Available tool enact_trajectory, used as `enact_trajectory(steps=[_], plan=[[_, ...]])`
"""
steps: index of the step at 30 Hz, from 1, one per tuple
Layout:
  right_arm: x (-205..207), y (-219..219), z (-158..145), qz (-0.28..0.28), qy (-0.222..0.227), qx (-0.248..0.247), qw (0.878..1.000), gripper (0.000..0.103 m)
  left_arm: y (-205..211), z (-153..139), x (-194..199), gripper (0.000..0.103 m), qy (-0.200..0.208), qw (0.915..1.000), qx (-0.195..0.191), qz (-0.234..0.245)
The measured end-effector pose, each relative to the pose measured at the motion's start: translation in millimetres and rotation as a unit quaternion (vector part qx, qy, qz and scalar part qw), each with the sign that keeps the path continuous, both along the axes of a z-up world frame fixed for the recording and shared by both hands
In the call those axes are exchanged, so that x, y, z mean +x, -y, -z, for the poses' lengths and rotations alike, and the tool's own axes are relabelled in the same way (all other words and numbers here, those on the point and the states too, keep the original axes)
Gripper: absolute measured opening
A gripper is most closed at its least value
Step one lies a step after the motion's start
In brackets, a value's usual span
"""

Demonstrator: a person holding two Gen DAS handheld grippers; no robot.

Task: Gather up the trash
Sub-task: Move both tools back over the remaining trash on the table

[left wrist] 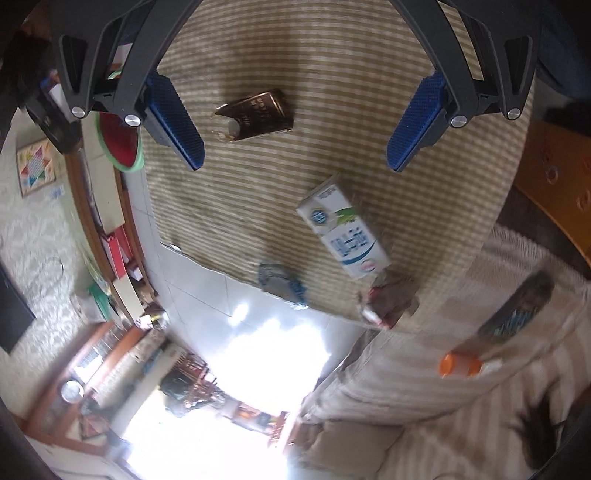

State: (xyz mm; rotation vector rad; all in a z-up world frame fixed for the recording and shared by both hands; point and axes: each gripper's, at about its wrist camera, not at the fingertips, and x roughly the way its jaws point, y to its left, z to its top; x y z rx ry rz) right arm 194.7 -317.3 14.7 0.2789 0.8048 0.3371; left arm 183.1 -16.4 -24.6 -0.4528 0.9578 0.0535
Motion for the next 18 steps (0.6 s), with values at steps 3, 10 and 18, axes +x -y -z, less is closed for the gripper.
enact_trajectory(steps=[3,10,18], plan=[[-1,-18,2,-0.023,0.002,-0.001,1.000,0.099,-8,9,8,0.095,-0.008,0.9998,-0.003,-0.017],[10,-29,13,-0.013,-0.012,-0.047,0.999,0.099,-12,33,40,0.095,-0.037,0.9983,0.006,-0.044],[21,-14,31,-0.004,-0.021,-0.022,1.000,0.099,-8,62,84,0.094,-0.082,0.9918,0.048,-0.085]])
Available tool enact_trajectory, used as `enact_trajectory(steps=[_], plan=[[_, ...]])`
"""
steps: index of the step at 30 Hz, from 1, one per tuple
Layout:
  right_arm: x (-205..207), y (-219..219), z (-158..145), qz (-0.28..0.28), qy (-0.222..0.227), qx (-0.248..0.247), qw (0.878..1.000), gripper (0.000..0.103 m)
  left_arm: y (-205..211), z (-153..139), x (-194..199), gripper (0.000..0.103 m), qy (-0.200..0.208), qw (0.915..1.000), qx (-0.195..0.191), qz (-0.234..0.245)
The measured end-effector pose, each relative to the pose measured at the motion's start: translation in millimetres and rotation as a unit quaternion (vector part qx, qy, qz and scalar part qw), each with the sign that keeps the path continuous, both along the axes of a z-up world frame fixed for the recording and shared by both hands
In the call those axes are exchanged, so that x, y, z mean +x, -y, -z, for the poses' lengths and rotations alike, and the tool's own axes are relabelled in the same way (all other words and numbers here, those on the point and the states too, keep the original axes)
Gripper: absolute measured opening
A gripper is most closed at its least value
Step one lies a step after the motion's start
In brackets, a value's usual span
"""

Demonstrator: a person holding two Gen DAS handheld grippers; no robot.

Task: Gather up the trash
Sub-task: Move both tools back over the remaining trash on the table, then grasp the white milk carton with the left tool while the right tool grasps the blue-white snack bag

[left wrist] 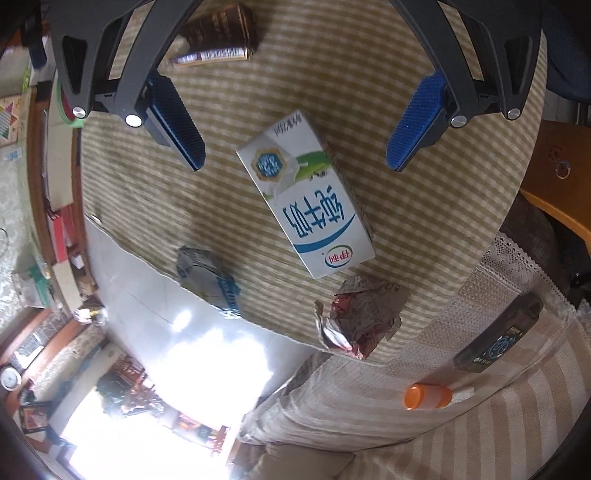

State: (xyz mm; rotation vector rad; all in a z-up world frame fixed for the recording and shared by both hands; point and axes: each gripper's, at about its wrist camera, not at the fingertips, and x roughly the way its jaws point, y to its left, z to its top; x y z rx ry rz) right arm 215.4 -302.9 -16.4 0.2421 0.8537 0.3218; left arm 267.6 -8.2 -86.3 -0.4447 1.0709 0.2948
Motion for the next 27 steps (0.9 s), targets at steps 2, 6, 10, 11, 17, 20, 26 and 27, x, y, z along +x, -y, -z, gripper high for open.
enact_trajectory(steps=[2,6,10,11,17,20,26,27], plan=[[3,3,7,-0.002,-0.007,0.004,1.000,0.099,1,8,9,0.094,-0.015,0.9998,0.000,-0.016],[5,8,21,-0.003,-0.020,0.014,1.000,0.099,6,15,21,0.093,-0.031,0.9986,0.023,-0.037],[7,13,29,0.000,-0.026,0.020,0.999,0.099,6,25,26,0.083,-0.045,0.9972,0.034,-0.050],[8,14,32,0.001,-0.028,0.021,0.999,0.099,6,28,27,0.078,-0.048,0.9971,0.031,-0.050],[13,17,39,0.002,-0.035,0.019,0.999,0.099,9,33,24,0.061,-0.033,0.9989,0.022,-0.026],[16,11,40,-0.003,-0.036,0.011,0.999,0.099,11,28,17,0.054,-0.023,0.9993,0.027,-0.014],[29,-15,35,-0.022,-0.027,-0.020,0.999,0.099,3,15,-1,0.053,0.005,0.9987,0.046,0.021],[32,-20,35,-0.024,-0.025,-0.026,0.999,0.099,2,12,-4,0.053,0.012,0.9982,0.051,0.030]])
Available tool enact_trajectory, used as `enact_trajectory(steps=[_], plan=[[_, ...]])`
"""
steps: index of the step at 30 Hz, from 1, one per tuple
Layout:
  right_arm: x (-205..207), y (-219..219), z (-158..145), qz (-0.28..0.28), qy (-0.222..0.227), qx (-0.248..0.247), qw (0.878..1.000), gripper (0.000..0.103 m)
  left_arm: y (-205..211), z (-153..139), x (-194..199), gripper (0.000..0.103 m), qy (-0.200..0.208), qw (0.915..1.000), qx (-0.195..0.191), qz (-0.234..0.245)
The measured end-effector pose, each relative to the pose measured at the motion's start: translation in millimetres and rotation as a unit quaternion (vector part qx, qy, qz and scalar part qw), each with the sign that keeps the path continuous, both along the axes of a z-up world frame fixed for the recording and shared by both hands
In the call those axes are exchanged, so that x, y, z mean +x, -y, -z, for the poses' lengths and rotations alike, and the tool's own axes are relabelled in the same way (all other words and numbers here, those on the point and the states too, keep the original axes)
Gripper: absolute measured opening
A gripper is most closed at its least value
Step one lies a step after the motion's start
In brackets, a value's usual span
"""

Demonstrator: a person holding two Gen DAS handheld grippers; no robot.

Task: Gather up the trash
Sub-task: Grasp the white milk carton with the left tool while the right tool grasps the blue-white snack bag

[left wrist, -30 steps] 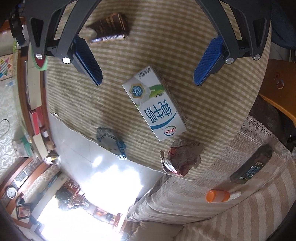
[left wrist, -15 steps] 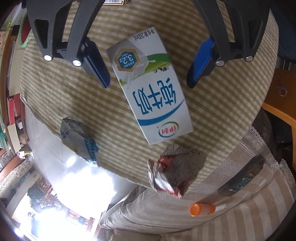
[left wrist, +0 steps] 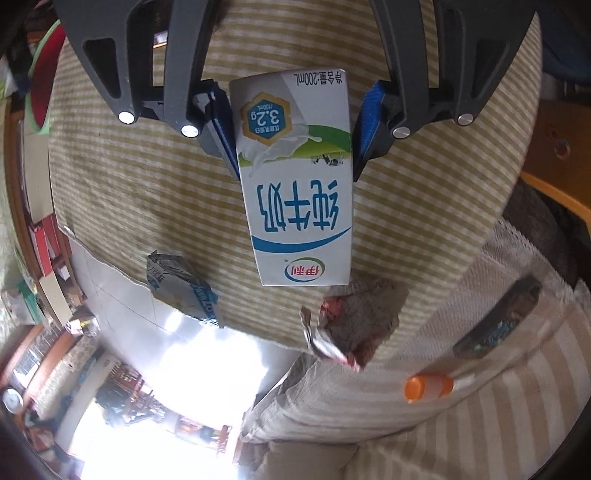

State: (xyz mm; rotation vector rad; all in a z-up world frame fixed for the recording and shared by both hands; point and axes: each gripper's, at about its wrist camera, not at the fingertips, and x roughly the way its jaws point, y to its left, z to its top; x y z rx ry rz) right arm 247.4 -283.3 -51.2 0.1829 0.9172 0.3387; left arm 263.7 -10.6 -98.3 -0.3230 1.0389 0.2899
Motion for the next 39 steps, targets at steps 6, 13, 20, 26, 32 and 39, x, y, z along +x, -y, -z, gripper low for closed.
enact_trajectory(steps=[6,13,20,26,32,39], plan=[[26,-37,-7,-0.020,0.020,-0.035,0.999,0.099,-11,-17,-16,0.053,0.025,0.9990,0.007,0.037],[63,-104,-1,-0.074,0.035,-0.095,0.992,0.099,-31,-22,-30,0.053,0.034,0.9973,0.016,0.063],[107,-165,18,-0.114,0.034,-0.142,0.983,0.099,-48,-18,-35,0.053,0.038,0.9976,0.006,0.059],[134,-198,25,-0.130,0.043,-0.170,0.976,0.099,-46,-12,-36,0.053,0.038,0.9967,-0.002,0.072],[156,-213,49,-0.128,0.021,-0.205,0.970,0.086,-44,-4,-36,0.053,0.034,0.9960,-0.014,0.081],[160,-209,55,-0.120,0.003,-0.205,0.971,0.047,-42,-8,-35,0.053,0.039,0.9956,-0.015,0.083]])
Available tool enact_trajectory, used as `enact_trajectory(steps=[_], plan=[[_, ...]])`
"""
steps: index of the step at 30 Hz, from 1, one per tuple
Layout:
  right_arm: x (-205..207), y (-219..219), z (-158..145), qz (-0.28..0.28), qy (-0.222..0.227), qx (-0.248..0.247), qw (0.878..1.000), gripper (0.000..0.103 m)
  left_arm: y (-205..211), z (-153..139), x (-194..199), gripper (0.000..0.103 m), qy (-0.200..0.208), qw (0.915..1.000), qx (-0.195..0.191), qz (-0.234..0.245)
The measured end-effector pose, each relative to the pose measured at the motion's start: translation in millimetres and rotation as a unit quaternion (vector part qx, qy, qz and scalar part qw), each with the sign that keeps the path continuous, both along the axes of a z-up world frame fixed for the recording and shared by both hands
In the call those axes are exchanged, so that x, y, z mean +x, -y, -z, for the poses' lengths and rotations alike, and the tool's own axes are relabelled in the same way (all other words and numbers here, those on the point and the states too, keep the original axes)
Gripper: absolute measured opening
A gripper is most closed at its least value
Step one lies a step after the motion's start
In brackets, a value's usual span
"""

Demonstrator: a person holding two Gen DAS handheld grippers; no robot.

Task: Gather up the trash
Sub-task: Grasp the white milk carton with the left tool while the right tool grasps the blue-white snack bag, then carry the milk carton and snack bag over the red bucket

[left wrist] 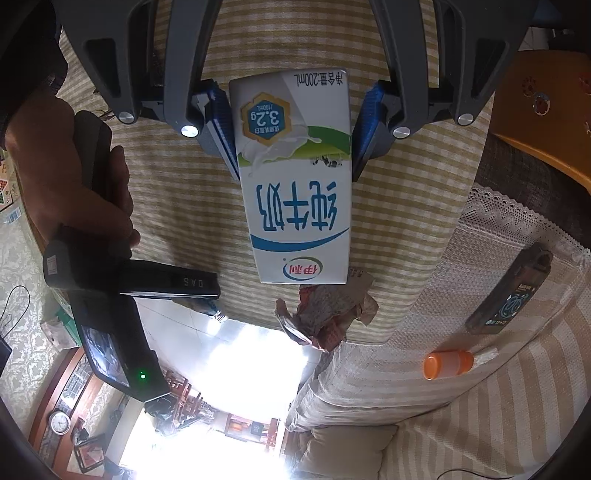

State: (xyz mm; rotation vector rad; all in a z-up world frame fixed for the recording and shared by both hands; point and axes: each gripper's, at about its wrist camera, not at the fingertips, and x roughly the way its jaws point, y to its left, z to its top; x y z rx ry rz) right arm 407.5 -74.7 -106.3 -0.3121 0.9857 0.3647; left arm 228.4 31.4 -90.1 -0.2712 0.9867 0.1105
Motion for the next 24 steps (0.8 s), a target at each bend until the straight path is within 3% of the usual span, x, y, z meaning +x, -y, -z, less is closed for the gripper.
enact_trajectory(steps=[3,6,24], plan=[[-7,6,-9,0.000,-0.001,0.010,1.000,0.037,3,-3,-1,0.053,0.003,1.0000,0.000,0.004],[-18,12,-19,-0.001,0.005,0.021,1.000,0.034,8,-9,-4,0.053,0.008,0.9999,0.004,0.006],[-124,117,-117,0.054,0.052,0.110,0.991,0.034,37,-55,-43,0.053,0.046,0.9983,0.027,0.025]])
